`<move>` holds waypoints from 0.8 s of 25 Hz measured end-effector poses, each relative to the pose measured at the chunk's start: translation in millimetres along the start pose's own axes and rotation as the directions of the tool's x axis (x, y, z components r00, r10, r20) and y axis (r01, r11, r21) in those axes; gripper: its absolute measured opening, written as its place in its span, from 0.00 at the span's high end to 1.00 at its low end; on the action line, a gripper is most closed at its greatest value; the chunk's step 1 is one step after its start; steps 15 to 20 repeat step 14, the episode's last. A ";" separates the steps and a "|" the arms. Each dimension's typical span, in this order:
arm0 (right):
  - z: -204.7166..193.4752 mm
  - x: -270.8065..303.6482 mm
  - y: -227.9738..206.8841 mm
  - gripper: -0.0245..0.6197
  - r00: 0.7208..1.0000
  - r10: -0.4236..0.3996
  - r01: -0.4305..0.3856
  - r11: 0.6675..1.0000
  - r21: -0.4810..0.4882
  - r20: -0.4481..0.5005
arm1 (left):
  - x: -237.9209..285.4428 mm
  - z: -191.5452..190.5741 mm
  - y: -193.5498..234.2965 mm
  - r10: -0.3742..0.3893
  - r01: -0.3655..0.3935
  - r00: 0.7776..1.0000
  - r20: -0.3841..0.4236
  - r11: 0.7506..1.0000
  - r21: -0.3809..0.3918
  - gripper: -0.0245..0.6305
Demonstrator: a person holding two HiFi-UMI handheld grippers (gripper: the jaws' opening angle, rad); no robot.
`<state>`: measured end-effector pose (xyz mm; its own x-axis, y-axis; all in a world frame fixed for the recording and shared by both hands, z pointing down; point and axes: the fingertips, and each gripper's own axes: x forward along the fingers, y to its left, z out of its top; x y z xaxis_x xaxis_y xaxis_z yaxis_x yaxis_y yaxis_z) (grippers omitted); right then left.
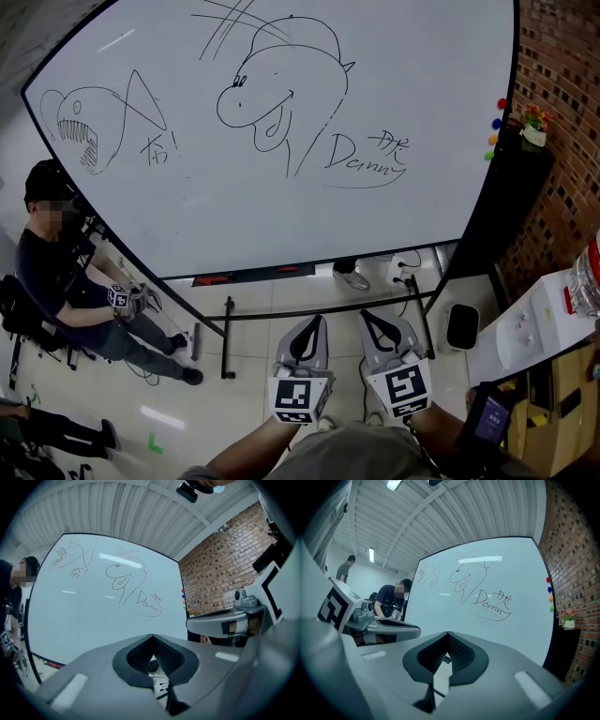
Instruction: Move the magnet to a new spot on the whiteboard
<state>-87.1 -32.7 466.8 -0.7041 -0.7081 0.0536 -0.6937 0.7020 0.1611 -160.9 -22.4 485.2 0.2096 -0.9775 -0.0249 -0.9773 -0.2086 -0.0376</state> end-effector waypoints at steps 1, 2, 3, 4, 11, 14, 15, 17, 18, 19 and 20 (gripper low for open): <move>0.3 0.4 0.4 0.95 1.000 -0.001 0.001 1.000 0.002 0.004 | -0.1 0.0 0.4 0.000 0.000 1.000 0.001 1.000 0.000 0.97; 1.2 0.9 1.1 0.95 1.000 -0.002 0.002 1.000 0.007 0.012 | -0.3 0.3 0.7 0.000 0.000 1.000 0.002 1.000 -0.001 0.97; 2.3 1.3 1.8 0.95 1.000 -0.003 0.003 1.000 0.011 0.020 | -0.4 0.8 0.9 -0.001 0.001 1.000 0.004 1.000 -0.001 0.97; 2.7 1.4 2.3 0.95 1.000 -0.004 0.004 1.000 0.010 0.020 | -0.5 1.4 1.0 -0.003 0.003 1.000 0.005 1.000 -0.002 0.97; 2.3 3.3 3.5 0.95 1.000 -0.008 0.008 1.000 -0.004 0.003 | -0.2 2.5 2.1 -0.014 0.014 1.000 0.006 1.000 0.000 0.97; 5.3 8.1 6.3 0.95 1.000 0.000 0.000 1.000 -0.008 0.010 | -1.1 4.5 8.8 -0.005 0.005 1.000 0.008 1.000 0.005 0.97; 5.3 8.1 6.3 0.95 1.000 0.000 0.000 1.000 -0.008 0.010 | -1.1 4.5 8.8 -0.005 0.005 1.000 0.008 1.000 0.005 0.97; 5.3 8.1 6.3 0.95 1.000 0.000 0.000 1.000 -0.008 0.010 | -1.1 4.5 8.8 -0.005 0.005 1.000 0.008 1.000 0.005 0.97; 5.3 8.1 6.3 0.95 1.000 0.000 0.000 1.000 -0.008 0.010 | -1.1 4.5 8.8 -0.005 0.005 1.000 0.008 1.000 0.005 0.97; 5.3 8.1 6.3 0.95 1.000 0.000 0.000 1.000 -0.008 0.010 | -1.1 4.5 8.8 -0.005 0.005 1.000 0.008 1.000 0.005 0.97; 5.3 8.1 6.3 0.95 1.000 0.000 0.000 1.000 -0.008 0.010 | -1.1 4.5 8.8 -0.005 0.005 1.000 0.008 1.000 0.005 0.97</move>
